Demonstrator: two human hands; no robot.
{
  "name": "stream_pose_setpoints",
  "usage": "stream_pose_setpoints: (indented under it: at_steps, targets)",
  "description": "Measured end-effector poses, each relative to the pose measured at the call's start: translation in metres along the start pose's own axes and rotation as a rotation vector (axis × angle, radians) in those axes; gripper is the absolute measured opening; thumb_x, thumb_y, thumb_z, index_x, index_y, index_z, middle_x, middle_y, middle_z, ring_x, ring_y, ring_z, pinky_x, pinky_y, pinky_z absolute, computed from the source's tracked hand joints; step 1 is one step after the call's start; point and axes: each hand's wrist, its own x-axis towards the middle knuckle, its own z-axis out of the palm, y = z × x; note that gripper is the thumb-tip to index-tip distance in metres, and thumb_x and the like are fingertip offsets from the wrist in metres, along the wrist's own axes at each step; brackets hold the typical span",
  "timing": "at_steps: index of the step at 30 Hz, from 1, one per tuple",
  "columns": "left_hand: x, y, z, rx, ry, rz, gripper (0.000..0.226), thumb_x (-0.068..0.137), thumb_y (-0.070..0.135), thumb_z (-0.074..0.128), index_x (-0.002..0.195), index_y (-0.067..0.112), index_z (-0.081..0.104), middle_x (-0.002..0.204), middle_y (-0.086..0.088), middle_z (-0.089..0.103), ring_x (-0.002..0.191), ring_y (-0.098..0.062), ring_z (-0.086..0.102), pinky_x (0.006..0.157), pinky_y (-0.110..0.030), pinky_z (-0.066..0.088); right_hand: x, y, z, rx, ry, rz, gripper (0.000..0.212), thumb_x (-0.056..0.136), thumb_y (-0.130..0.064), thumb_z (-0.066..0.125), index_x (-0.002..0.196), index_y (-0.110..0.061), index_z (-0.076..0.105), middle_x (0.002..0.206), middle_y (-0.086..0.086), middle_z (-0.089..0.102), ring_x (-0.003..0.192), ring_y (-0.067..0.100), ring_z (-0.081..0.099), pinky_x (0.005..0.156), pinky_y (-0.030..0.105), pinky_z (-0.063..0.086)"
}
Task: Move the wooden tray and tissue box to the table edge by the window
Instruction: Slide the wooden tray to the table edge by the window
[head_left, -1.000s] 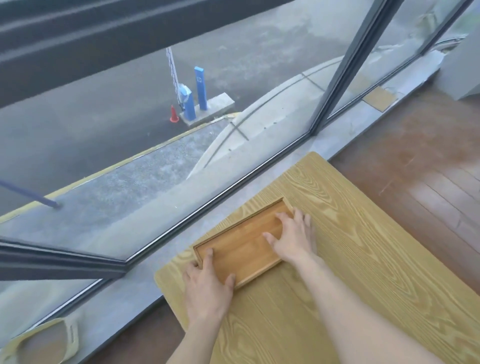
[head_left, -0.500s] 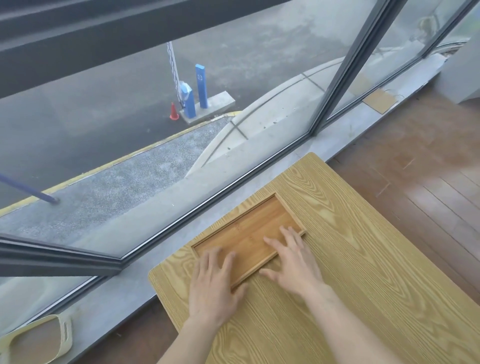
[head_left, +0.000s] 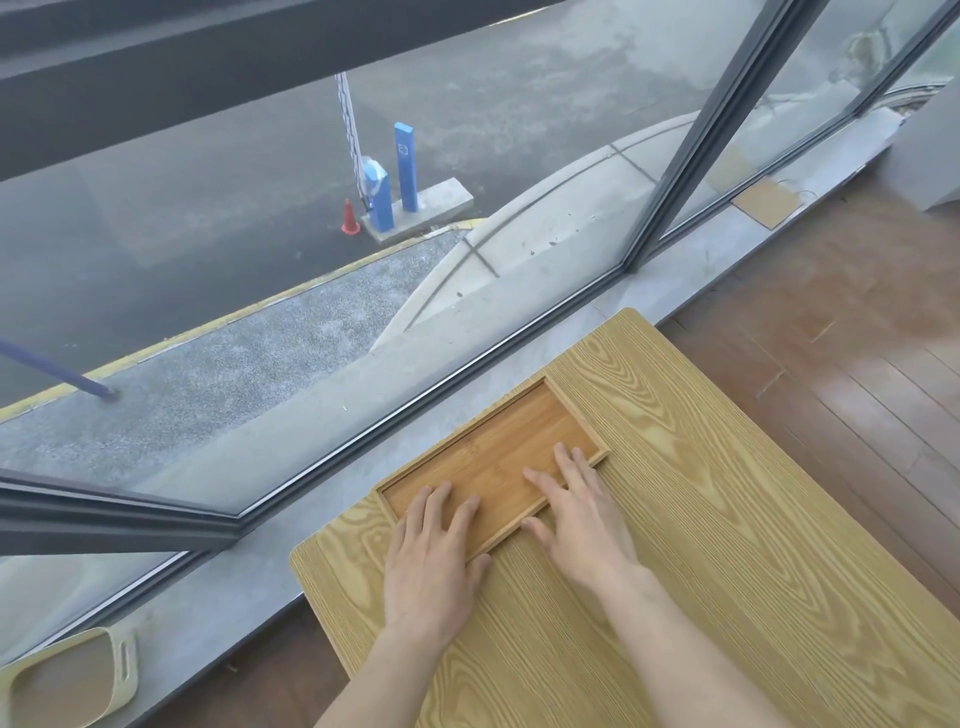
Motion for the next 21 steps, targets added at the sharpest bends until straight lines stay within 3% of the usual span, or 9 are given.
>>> stream_pose_setpoints:
  at_steps: [21]
  targets:
    - [0.0039,0.0047,-0.0014,0.005,-0.009,-0.002,0.064,0.097,0.056,0.046,0.154,0.04,0.02,0.167,0.003,0.013,0.155,-0.022,0.004,0.124,-0.039,0.016,0.0053,0.001,0.0006,-0.024,-0.004,-0.003,0.061,0.1,-0.044,0.055,0.155,-0.035,0.03,0.17,0.008,0.001,0.157,0.024,-0.005,0.128,0.045,0.009]
